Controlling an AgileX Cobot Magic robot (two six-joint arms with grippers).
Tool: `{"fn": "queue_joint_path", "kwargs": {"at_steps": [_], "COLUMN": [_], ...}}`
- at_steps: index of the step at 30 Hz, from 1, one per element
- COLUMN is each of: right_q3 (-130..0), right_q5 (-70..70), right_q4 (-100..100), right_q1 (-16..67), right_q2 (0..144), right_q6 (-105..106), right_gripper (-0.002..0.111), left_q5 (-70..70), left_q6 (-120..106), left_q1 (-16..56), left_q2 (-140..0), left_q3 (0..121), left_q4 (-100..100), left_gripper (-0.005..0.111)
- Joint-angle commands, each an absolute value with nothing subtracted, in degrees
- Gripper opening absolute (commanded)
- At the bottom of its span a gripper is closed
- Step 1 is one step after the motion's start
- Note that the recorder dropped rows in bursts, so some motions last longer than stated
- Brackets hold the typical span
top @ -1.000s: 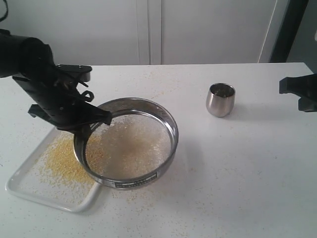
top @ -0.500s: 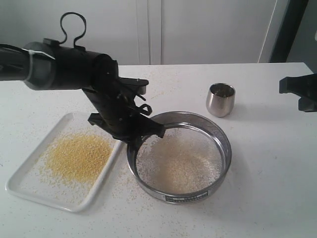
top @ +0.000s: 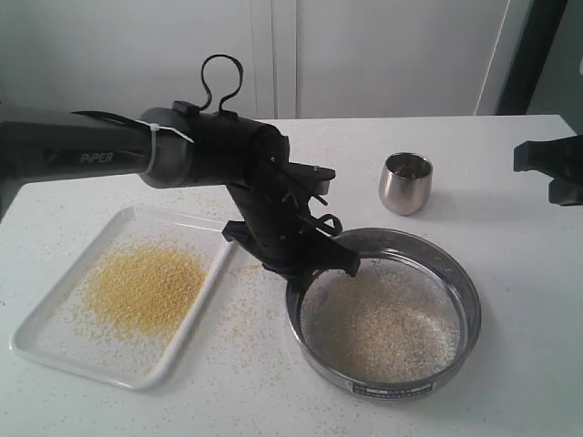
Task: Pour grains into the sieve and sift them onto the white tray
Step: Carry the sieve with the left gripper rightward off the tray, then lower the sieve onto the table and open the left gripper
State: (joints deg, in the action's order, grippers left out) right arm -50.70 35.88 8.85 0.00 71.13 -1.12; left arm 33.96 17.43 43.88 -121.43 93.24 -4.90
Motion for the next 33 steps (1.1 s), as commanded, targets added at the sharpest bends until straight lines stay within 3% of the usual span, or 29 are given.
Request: {"fn": "queue_joint_path", "kwargs": {"at_steps": [1, 27, 29, 33], "right_q3": [-50.5, -50.5, -50.5, -50.5], "right_q5": [35.5, 35.5, 35.5, 35.5], "right_q4": [8.8, 8.8, 8.8, 8.8], "right_q1": [-0.4, -0.4, -0.4, -0.4], "right_q2": [70.7, 70.7, 70.7, 70.7], "right_q6": [-1.3, -1.3, -1.3, -1.3], "right_gripper": [0.000, 0.000, 0.000, 0.000], "left_q5": [36.4, 37.7, 37.3, 37.2], "left_q6": [18.2, 18.1, 18.1, 18.1], "left_q1": [44.7, 44.7, 44.7, 44.7], "left_q2": [-122.4, -123.3, -123.3, -123.3], "left_q3": [96.4, 97.4, 97.4, 97.4], "left_q4": [-6.4, -5.9, -5.9, -5.9], "left_gripper": [0.000, 0.000, 0.008, 0.044]}}
